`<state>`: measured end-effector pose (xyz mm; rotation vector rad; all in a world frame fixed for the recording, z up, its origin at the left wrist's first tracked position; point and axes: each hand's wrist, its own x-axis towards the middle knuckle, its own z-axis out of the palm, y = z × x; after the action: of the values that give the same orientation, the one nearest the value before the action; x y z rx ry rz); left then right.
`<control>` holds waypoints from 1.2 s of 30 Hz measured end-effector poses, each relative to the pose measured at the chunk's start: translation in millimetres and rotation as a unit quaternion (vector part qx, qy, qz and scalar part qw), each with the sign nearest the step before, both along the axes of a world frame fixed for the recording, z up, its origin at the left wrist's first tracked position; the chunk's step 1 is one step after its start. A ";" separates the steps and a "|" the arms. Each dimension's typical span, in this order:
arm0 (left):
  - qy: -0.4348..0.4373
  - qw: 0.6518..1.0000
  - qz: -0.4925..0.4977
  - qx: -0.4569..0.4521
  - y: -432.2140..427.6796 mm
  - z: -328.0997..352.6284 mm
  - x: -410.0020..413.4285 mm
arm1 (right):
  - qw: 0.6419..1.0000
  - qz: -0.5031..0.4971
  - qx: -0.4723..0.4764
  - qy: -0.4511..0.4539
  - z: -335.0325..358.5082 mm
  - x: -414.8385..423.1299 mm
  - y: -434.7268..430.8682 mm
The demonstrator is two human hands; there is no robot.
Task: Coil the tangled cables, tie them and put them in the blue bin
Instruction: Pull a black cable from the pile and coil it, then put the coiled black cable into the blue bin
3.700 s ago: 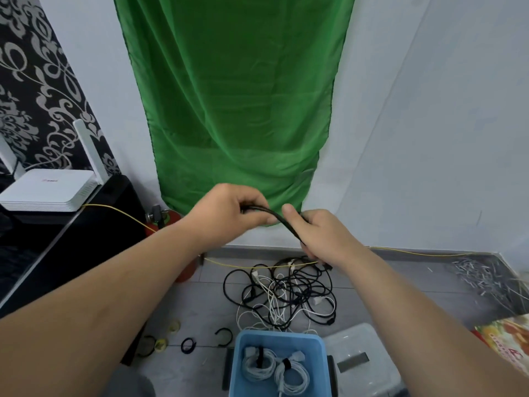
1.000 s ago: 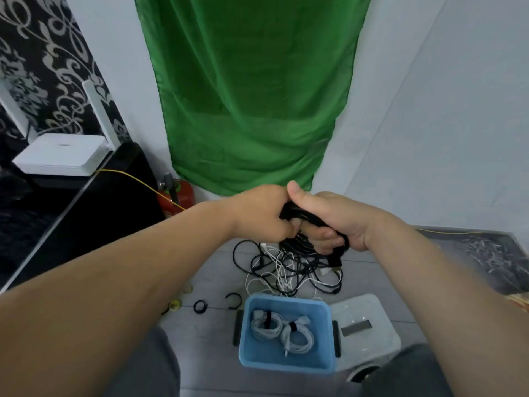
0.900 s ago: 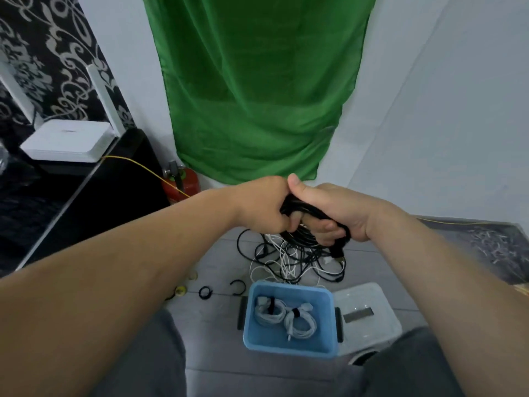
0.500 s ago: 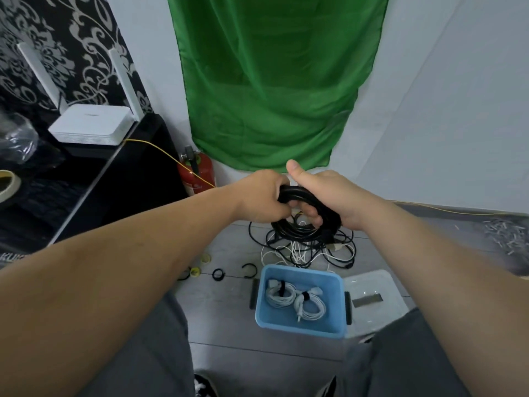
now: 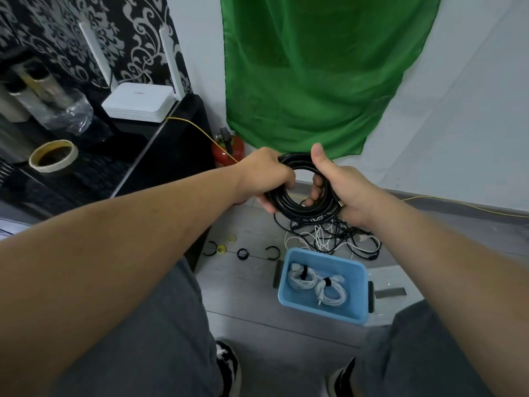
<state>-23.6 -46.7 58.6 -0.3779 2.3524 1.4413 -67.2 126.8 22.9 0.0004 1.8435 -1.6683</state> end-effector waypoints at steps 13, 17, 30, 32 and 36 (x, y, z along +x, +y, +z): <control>0.004 0.999 0.048 -0.015 -32.0 -60.5 28.5 | 0.995 -0.011 0.101 -0.018 -50.1 20.6 -45.3; 0.025 0.998 0.045 -0.033 -33.2 -90.2 19.3 | 0.995 -0.011 0.079 -0.052 -64.6 13.1 -43.4; -0.060 0.977 0.028 -0.201 -20.4 -261.7 -34.4 | 0.943 -0.062 0.319 0.070 -174.8 -33.7 -22.6; -0.119 0.954 -0.082 -0.264 -16.4 -291.9 -32.1 | 0.936 -0.071 0.340 0.058 -190.8 -44.7 -17.9; -0.194 0.881 -0.285 -0.325 -3.2 -333.5 -25.3 | 0.936 -0.094 0.336 0.053 -218.0 -60.2 -10.2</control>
<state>-48.9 -49.9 -275.0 -0.0932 2.2602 0.2554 -127.3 116.6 -195.2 0.3906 2.4744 -1.0854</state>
